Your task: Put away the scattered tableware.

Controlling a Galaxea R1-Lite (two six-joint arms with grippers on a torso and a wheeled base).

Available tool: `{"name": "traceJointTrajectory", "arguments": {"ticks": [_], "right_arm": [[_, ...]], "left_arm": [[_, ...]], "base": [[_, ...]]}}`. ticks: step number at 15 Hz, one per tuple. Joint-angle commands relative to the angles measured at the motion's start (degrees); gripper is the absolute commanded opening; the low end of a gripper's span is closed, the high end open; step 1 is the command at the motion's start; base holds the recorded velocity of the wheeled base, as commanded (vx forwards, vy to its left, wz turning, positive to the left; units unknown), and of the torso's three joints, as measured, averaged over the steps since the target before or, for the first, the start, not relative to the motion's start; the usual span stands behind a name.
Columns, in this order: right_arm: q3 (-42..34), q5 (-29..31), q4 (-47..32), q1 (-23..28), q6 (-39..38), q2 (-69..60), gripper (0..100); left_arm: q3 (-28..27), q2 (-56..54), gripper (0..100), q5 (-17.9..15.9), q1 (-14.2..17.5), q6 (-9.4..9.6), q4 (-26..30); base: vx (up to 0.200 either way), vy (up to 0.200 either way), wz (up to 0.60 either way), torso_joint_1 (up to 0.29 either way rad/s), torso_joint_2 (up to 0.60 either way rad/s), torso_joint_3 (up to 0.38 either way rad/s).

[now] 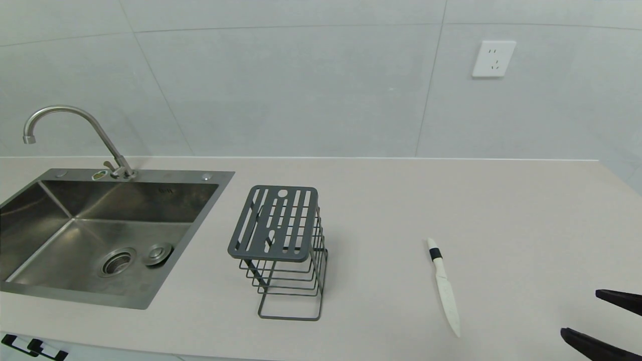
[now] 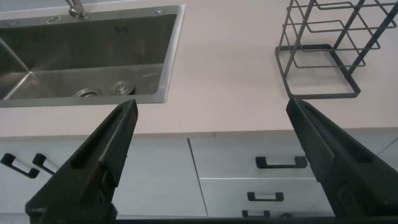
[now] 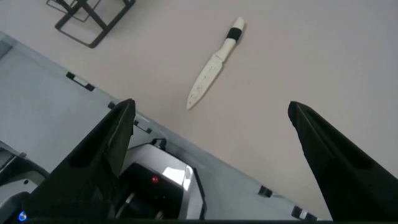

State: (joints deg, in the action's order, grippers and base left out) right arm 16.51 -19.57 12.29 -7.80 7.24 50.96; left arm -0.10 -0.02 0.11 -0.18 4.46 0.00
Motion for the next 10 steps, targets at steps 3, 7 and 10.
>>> {"name": "traceJointTrajectory", "arguments": {"ticks": [3, 7, 10], "right_arm": [[1.34, 0.41, 0.81, -2.57, 0.23, 8.63, 100], [5.99, 3.57, 0.72, -6.17, -0.03, 14.08, 100], [7.66, 5.15, 0.81, -10.39, 0.05, 19.27, 100]], "left_arm": [[0.01, 0.02, 100, 0.07, 0.01, 0.11, 0.0], [0.01, 0.02, 100, -0.02, 0.01, 0.11, 0.0], [0.01, 0.02, 100, -0.02, 0.01, 0.11, 0.0]], "base": [[0.0, 0.0, 0.0, 0.0, 0.0, 0.0], [0.0, 0.0, 0.0, 0.0, 0.0, 0.0], [0.0, 0.0, 0.0, 0.0, 0.0, 0.0]]}}
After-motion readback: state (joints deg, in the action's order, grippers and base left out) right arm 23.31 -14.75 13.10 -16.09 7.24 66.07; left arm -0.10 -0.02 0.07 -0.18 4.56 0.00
